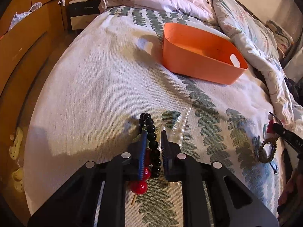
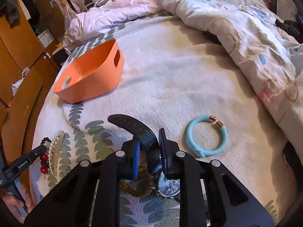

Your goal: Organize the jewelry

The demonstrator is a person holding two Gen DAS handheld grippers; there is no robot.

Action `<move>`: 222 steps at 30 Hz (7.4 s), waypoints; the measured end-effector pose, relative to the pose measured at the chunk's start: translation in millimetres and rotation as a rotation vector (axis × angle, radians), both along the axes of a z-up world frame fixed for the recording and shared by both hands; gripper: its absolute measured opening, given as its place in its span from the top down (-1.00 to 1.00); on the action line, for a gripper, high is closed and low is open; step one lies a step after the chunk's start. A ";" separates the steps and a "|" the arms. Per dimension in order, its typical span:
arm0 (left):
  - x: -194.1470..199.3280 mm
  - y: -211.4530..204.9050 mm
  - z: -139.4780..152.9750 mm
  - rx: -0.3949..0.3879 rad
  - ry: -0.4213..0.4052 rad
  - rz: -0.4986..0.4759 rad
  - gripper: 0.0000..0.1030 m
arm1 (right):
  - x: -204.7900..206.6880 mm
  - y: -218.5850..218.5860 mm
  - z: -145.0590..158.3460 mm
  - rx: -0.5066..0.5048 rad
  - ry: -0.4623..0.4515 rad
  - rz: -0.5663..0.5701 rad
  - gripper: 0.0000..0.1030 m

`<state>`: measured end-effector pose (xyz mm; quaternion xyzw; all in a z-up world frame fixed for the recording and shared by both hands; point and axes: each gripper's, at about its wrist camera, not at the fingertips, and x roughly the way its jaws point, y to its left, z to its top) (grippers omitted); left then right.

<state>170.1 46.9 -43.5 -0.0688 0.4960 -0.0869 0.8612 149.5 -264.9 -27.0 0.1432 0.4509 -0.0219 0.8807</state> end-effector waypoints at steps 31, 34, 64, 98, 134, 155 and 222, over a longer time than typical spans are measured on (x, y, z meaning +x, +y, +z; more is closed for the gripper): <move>6.7 1.1 -12.8 -0.079 0.049 -0.044 0.67 | -9.9 -9.8 22.6 0.041 -0.051 -0.007 0.84; 8.7 1.3 -15.0 -0.106 0.058 -0.056 0.54 | -10.0 -9.5 22.5 0.042 -0.051 -0.006 0.84; 18.9 -8.6 -25.9 0.182 0.023 0.000 0.44 | -11.6 -6.9 26.0 0.038 -0.058 0.004 0.84; 19.6 20.2 -0.9 0.016 0.023 0.022 0.81 | -20.6 -9.1 52.2 0.049 -0.128 -0.010 0.87; -39.5 6.0 94.4 -0.104 -0.071 -0.028 0.83 | -86.7 -8.7 101.0 0.162 -0.235 0.001 0.87; -155.8 -1.4 112.8 -0.064 -0.132 -0.008 0.83 | -245.1 32.4 142.5 0.180 -0.344 0.085 0.87; -195.4 46.0 14.9 0.071 -0.015 0.139 0.82 | -263.0 -87.3 21.2 0.344 -0.050 -0.164 0.87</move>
